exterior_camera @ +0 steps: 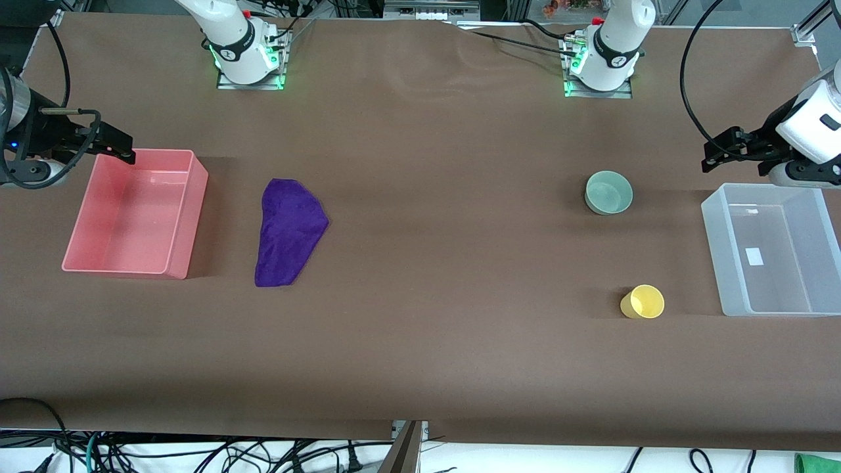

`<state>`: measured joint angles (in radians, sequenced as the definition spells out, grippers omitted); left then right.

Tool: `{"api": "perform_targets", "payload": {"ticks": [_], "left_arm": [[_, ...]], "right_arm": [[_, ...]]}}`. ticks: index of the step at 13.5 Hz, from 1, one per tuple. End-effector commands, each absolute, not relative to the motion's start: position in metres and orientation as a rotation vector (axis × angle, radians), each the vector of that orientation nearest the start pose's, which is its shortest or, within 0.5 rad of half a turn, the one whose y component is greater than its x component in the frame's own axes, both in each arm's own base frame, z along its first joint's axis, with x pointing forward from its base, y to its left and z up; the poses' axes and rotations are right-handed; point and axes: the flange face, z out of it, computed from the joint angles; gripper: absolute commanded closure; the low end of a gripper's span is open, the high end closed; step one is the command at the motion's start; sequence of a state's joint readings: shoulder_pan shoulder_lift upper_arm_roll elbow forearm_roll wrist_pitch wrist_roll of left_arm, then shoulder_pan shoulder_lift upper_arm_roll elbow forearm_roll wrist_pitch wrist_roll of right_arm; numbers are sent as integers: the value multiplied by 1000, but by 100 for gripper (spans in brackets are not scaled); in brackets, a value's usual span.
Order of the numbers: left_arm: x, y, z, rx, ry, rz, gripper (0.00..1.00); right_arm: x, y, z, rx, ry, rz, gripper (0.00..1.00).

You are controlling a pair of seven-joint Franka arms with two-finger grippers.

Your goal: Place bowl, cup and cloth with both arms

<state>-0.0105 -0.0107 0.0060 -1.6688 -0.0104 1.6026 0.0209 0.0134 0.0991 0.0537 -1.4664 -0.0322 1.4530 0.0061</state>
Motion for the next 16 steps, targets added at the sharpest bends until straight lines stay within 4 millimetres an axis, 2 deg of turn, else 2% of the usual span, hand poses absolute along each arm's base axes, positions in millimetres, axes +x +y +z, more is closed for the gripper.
{"api": "perform_targets", "payload": {"ticks": [1, 16], "left_arm": [[546, -1, 593, -3155, 38, 89, 0], [543, 2, 594, -3155, 28, 109, 0]], "right_arm": [[572, 33, 611, -3151, -66, 163, 1], [571, 32, 611, -3151, -64, 163, 1]]}}
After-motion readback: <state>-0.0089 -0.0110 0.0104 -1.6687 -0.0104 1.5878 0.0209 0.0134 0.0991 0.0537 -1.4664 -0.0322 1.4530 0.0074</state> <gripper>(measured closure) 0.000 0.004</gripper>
